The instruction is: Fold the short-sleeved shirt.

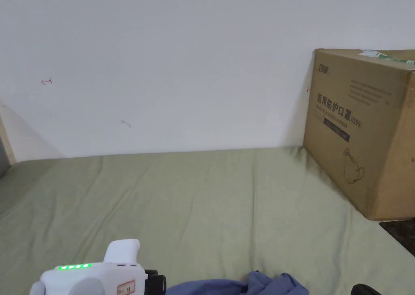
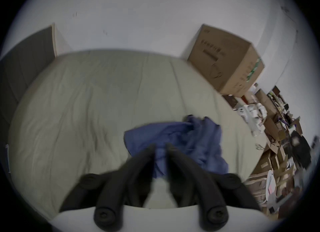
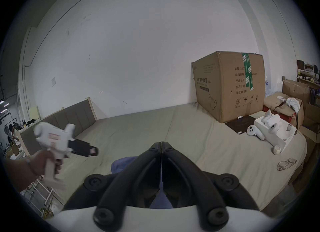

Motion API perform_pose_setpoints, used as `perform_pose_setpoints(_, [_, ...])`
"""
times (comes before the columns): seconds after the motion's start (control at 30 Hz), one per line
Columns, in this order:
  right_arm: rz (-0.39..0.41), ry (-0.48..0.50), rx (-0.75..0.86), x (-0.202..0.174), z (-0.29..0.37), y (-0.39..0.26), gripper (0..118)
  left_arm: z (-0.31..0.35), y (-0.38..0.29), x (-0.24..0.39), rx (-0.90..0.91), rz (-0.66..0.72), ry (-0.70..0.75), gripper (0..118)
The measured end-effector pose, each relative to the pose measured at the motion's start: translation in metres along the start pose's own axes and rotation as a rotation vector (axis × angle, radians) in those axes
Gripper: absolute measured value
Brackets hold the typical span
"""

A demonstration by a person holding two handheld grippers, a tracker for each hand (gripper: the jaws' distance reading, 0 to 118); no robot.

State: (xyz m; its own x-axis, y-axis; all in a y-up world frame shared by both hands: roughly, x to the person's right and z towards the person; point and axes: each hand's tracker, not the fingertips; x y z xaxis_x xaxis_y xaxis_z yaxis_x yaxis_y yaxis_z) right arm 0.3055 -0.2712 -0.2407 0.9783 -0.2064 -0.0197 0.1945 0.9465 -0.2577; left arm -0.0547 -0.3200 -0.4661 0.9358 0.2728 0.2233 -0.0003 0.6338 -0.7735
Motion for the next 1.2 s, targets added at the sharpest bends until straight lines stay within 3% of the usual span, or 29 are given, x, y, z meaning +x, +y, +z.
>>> perform_pose_setpoints(0.03, [-0.003,0.001,-0.013,0.002,-0.005,-0.002,0,-0.021,0.002,-0.005,-0.034,0.013,0.036,98])
perform_pose_setpoints(0.07, [-0.005,0.001,-0.032,0.004,-0.011,-0.005,0,-0.044,0.005,-0.011,-0.074,0.019,0.065,118])
perform_pose_setpoints(0.1, [-0.008,0.0,-0.05,0.007,-0.016,-0.007,0,-0.068,0.007,-0.016,-0.128,0.007,0.107,112])
perform_pose_setpoints(0.13, [-0.01,-0.002,-0.061,0.01,-0.021,-0.009,0,-0.082,0.0,-0.017,-0.085,0.018,0.096,111])
perform_pose_setpoints(0.2, [-0.022,-0.014,-0.09,0.016,-0.031,-0.014,0,-0.116,-0.01,-0.022,-0.163,0.003,0.176,112])
perform_pose_setpoints(0.33, [-0.05,-0.022,-0.135,0.026,-0.049,-0.022,0,-0.164,-0.017,-0.022,-0.258,-0.061,0.096,111])
perform_pose_setpoints(0.37, [-0.041,-0.03,-0.146,0.028,-0.054,-0.023,0,-0.17,-0.025,-0.016,-0.288,-0.102,0.076,110])
perform_pose_setpoints(0.4, [-0.031,-0.039,-0.158,0.03,-0.059,-0.023,0,-0.167,-0.031,-0.004,-0.247,-0.208,0.155,109])
perform_pose_setpoints(0.47, [-0.022,-0.039,-0.165,0.034,-0.068,-0.02,0,-0.14,-0.039,0.009,-0.1,-0.313,0.151,87])
perform_pose_setpoints(0.53, [-0.03,-0.023,-0.181,0.041,-0.081,-0.012,0,-0.119,-0.042,0.017,-0.056,-0.315,0.158,23])
perform_pose_setpoints(0.57, [-0.039,0.002,-0.221,0.045,-0.092,-0.006,0,-0.105,-0.047,0.008,-0.041,-0.28,0.136,3])
perform_pose_setpoints(0.67, [-0.1,0.124,-0.367,0.061,-0.134,0.01,2,-0.057,-0.053,0.005,0.082,-0.146,0.002,2])
perform_pose_setpoints(0.7, [-0.122,0.145,-0.415,0.065,-0.148,0.013,20,-0.043,-0.058,0.011,0.119,-0.135,0.006,2])
perform_pose_setpoints(0.77, [-0.181,0.194,-0.505,0.077,-0.187,0.012,101,-0.018,-0.061,0.014,0.167,-0.119,0.005,2])
perform_pose_setpoints(0.8, [-0.193,0.172,-0.593,0.08,-0.208,0.008,116,-0.01,-0.063,0.014,0.177,-0.109,0.0,2])
perform_pose_setpoints(0.87, [-0.199,0.159,-0.685,0.086,-0.229,-0.017,117,0.0,-0.069,0.016,0.199,-0.072,-0.01,2])
perform_pose_setpoints(0.97, [-0.191,0.017,-0.816,0.087,-0.263,-0.059,115,0.001,-0.072,0.012,0.177,-0.033,-0.026,2])
perform_pose_setpoints(1.0, [-0.211,0.017,-0.866,0.101,-0.3,-0.042,107,0.0,-0.073,0.01,0.173,-0.031,-0.024,2])
perform_pose_setpoints(1.03, [-0.226,0.014,-0.935,0.104,-0.313,-0.049,87,-0.001,-0.073,0.008,0.169,-0.027,-0.021,2])
perform_pose_setpoints(1.1, [-0.247,0.019,-1.024,0.103,-0.321,-0.056,11,-0.002,-0.073,0.004,0.156,-0.023,-0.008,2])
perform_pose_setpoints(1.2, [-0.195,-0.023,-0.94,0.095,-0.305,-0.04,10,0.001,-0.07,-0.006,0.149,-0.004,-0.001,2])
